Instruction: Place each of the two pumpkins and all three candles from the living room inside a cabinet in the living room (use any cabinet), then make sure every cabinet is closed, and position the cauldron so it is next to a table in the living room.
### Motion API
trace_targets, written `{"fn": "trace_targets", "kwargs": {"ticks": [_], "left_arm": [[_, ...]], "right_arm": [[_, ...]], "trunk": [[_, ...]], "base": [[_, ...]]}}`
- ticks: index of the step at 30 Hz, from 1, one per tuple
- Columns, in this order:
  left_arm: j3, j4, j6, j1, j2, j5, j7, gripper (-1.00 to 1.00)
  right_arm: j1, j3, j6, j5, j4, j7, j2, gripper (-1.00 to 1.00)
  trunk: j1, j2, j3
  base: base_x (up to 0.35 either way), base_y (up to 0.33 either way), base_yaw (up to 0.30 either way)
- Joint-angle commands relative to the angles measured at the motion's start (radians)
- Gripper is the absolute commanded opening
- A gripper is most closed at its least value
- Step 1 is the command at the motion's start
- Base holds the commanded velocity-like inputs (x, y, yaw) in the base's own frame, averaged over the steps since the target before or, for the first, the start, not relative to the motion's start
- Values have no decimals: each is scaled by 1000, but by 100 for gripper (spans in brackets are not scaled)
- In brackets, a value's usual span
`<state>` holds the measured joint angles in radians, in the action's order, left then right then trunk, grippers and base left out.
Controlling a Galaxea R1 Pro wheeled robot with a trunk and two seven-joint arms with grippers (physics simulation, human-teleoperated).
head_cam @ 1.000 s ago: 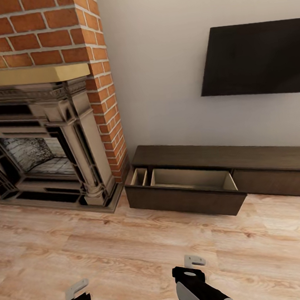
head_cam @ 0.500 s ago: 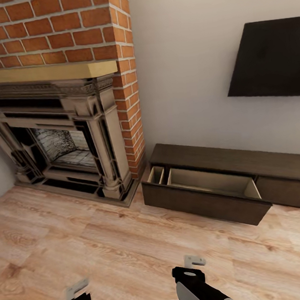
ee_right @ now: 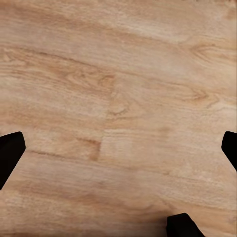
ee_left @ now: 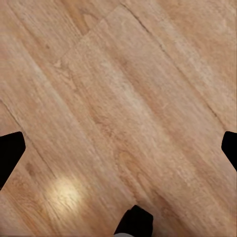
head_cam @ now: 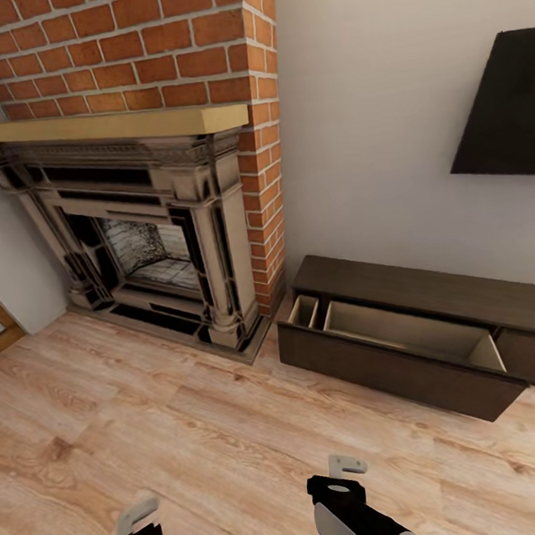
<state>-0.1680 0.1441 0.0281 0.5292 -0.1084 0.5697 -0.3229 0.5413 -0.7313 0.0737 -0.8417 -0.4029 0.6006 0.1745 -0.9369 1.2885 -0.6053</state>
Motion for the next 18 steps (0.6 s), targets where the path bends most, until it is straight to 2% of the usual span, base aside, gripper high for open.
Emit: {"fn": "trace_targets", "kwargs": {"ticks": [1, 18], "left_arm": [[-8, 1, 3, 0, -1, 7, -5, 100], [-11, 0, -2, 0, 7, 7, -5, 100]], "right_arm": [[1, -5, 8, 1, -1, 7, 0, 100], [0, -5, 6, 1, -1, 7, 0, 100]], "trunk": [[0, 1, -1], [0, 1, -1]], "base": [[0, 0, 171], [0, 0, 257]]}}
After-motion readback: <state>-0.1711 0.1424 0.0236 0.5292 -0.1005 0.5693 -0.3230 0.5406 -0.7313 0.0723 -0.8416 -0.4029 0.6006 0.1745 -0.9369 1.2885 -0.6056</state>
